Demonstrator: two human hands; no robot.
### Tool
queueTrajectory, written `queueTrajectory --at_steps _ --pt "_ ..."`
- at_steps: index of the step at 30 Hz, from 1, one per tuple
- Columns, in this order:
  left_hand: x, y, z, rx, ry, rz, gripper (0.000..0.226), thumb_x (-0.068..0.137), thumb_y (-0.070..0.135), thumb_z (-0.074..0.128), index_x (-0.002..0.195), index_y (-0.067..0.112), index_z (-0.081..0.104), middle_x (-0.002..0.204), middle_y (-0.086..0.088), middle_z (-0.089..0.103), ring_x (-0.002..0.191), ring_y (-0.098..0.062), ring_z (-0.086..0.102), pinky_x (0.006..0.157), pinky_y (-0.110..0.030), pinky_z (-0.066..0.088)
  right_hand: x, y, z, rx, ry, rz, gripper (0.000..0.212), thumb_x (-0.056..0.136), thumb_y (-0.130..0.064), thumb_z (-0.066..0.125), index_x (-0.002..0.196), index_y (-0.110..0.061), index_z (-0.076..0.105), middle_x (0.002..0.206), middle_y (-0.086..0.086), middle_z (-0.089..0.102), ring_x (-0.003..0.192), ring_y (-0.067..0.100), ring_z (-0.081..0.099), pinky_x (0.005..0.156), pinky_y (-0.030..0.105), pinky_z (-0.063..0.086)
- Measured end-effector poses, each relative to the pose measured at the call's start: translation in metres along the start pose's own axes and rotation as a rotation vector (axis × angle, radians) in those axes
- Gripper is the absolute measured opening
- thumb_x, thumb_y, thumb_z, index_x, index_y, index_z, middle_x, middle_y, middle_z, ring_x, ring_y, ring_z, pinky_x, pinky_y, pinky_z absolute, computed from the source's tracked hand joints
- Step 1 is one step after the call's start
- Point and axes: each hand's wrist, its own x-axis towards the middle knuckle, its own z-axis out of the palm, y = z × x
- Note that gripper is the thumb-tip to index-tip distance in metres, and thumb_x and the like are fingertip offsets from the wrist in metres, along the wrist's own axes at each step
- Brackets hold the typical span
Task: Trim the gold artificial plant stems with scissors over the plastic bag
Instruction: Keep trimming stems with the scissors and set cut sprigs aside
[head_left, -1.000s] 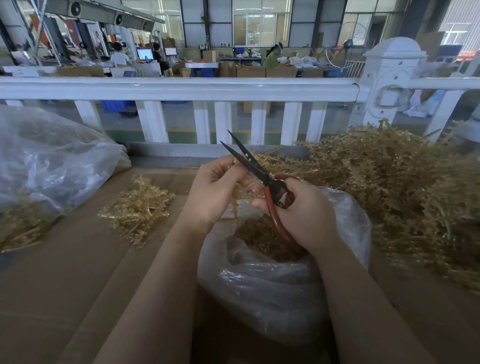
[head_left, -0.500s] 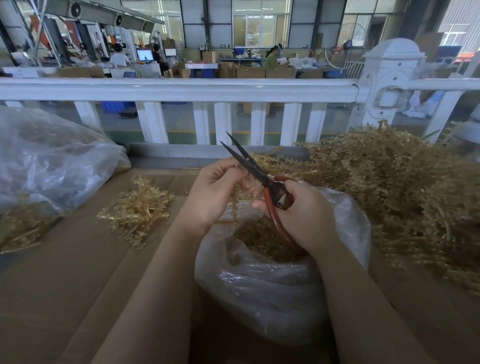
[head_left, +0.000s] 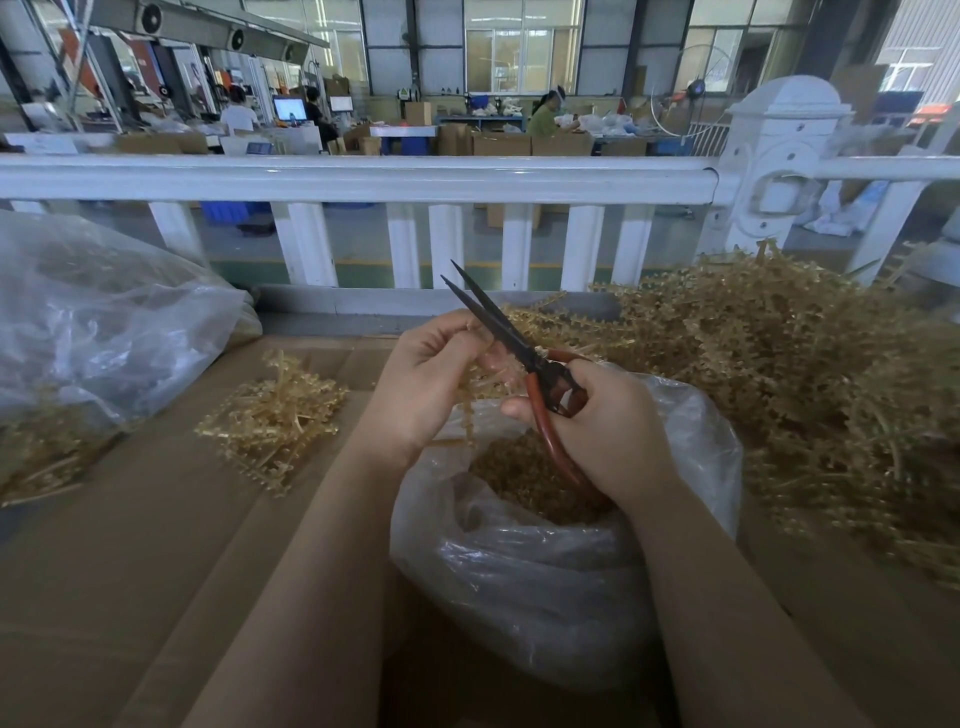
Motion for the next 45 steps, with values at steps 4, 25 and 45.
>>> queueTrajectory --at_steps 4,25,45 --pt "0.001 0.002 -0.001 -0.029 0.012 -0.026 0.028 0.101 0.009 0.049 0.080 0.010 0.069 0.071 0.004 0.064 0.069 -0.006 0.059 0.070 -0.015 0.047 0.000 -0.003 -0.001 0.152 0.001 0.037 0.053 0.059 -0.085 0.067 0.075 -0.034 0.067 0.073 -0.025 0.066 0.070 -0.003 0.063 0.058 0.017 0.043" --pt "0.002 0.002 -0.004 -0.210 0.015 -0.381 0.105 0.054 0.048 0.082 0.145 0.018 0.041 0.129 -0.003 0.063 0.113 -0.016 0.063 0.086 -0.026 0.046 0.006 -0.004 -0.012 0.933 -0.065 0.199 0.027 0.088 -0.022 0.071 0.100 0.001 0.064 0.079 0.010 0.069 0.045 0.010 0.039 0.041 0.017 0.030" --pt "-0.003 0.004 0.005 -0.217 -0.250 -0.431 0.025 0.058 0.022 0.084 0.082 0.017 0.077 0.076 0.002 0.071 0.064 -0.006 0.060 0.056 -0.014 0.046 0.007 0.001 -0.010 1.027 -0.008 0.245 0.023 0.081 -0.032 0.074 0.091 -0.012 0.067 0.073 0.005 0.068 0.042 0.006 0.036 0.040 0.018 0.026"
